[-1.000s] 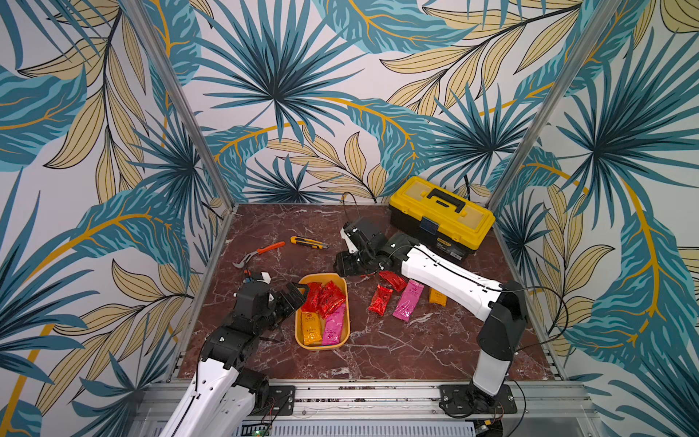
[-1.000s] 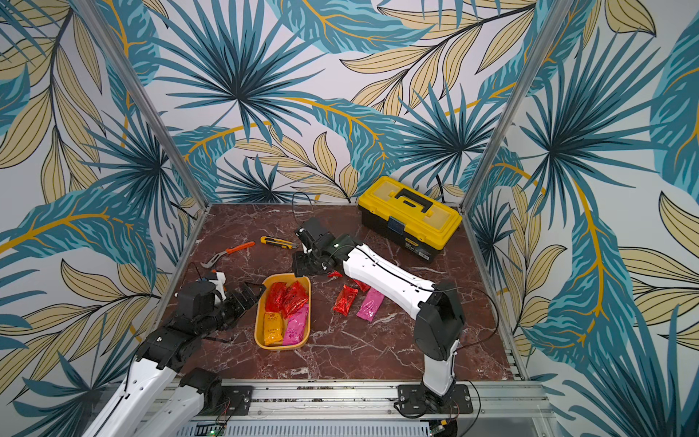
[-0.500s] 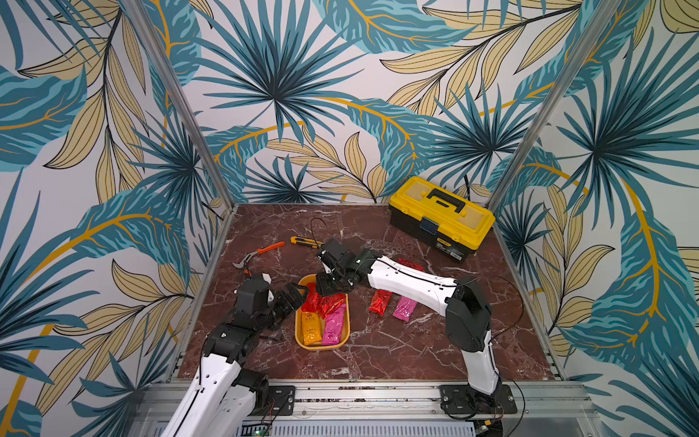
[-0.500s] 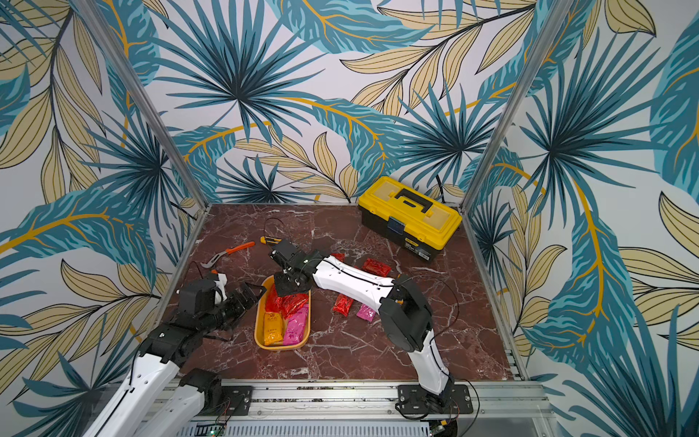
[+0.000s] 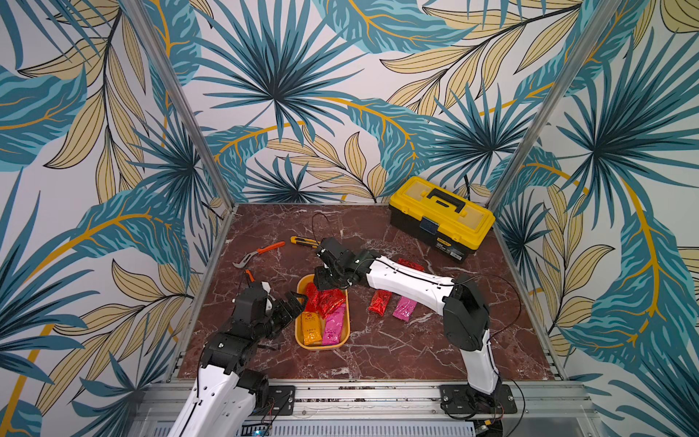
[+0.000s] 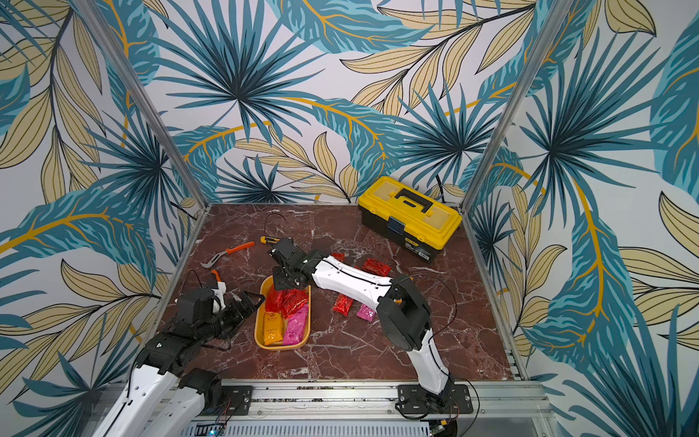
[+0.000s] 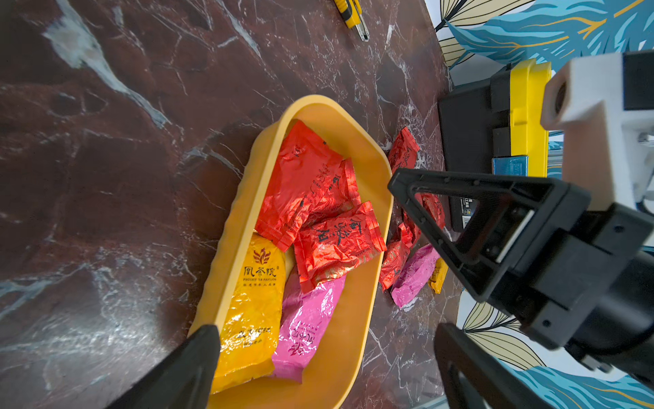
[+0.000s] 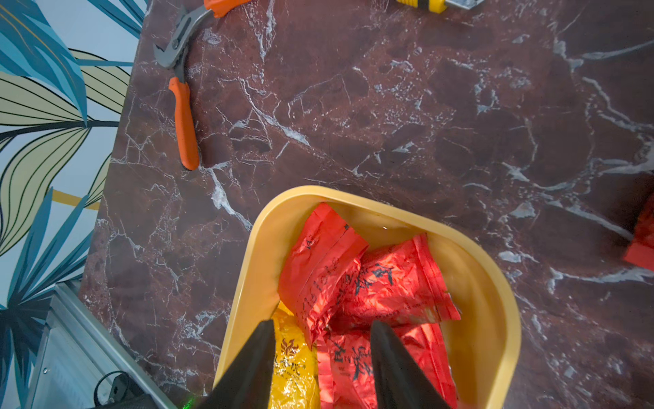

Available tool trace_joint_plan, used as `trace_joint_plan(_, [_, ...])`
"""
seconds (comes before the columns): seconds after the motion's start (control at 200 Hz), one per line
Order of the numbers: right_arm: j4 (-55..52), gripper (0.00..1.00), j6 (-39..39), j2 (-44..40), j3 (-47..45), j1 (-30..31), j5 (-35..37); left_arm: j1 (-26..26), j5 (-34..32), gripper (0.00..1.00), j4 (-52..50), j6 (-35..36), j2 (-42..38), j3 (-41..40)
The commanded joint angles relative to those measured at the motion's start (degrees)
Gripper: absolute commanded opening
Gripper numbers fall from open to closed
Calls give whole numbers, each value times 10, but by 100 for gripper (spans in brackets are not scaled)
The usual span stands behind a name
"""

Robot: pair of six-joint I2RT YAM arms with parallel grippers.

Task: Take the tea bags out of the storage box
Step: Pick up the tea bag from the storage box.

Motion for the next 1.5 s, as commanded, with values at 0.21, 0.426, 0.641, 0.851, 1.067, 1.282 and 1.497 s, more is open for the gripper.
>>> trace_joint_plan(0.21, [27,49,19,18,-14,1,9,6,3,100,-19,14,-1,6])
trace_joint_plan(0.426, [41,49,24,18,-21,1,14,5,8,100,-20,12,-1,6])
trace_joint_plan(0.641, [48,46,30,25,-30,1,8,5,8,100,-26,12,-4,9])
trace_joint_plan(0.851, [53,46,32,36,-36,1,11,5,9,100,-29,11,-5,10])
trace_joint_plan(1.067, [56,45,34,54,-32,0,11,5,10,100,-31,10,-5,11])
trace_joint_plan(1.282, [62,45,36,72,-27,0,16,5,10,100,-37,14,-6,12])
trace_joint_plan(1.497, [72,45,42,83,-20,0,14,5,13,100,-42,15,-6,14])
